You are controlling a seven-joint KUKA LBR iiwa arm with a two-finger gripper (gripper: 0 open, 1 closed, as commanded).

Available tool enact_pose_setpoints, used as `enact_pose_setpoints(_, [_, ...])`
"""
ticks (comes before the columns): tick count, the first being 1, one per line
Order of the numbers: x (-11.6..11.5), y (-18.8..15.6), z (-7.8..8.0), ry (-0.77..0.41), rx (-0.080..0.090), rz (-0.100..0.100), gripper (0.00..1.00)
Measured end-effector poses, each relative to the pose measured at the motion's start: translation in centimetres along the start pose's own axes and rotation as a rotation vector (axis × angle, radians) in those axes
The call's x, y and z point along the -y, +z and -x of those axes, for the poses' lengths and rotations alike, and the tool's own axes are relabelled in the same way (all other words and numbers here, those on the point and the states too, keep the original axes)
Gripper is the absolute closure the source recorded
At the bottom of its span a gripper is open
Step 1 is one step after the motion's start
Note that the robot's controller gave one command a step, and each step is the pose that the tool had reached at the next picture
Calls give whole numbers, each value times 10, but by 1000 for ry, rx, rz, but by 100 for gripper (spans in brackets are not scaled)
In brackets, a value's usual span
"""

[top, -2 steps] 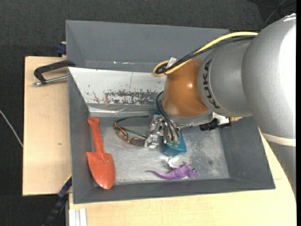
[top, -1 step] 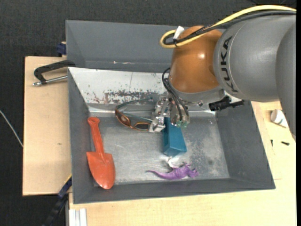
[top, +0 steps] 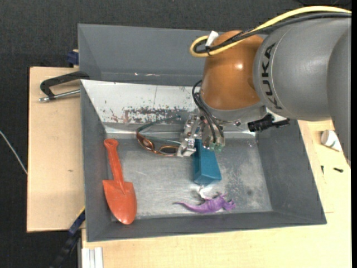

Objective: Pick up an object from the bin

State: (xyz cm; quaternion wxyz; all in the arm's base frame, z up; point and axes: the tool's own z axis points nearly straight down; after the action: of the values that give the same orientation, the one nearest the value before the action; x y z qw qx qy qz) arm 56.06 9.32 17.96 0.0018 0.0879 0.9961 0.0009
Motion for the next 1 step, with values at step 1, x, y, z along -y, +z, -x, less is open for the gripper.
enact_pose_setpoints(1, [-18, -51, 3, 18, -4, -1, 100])
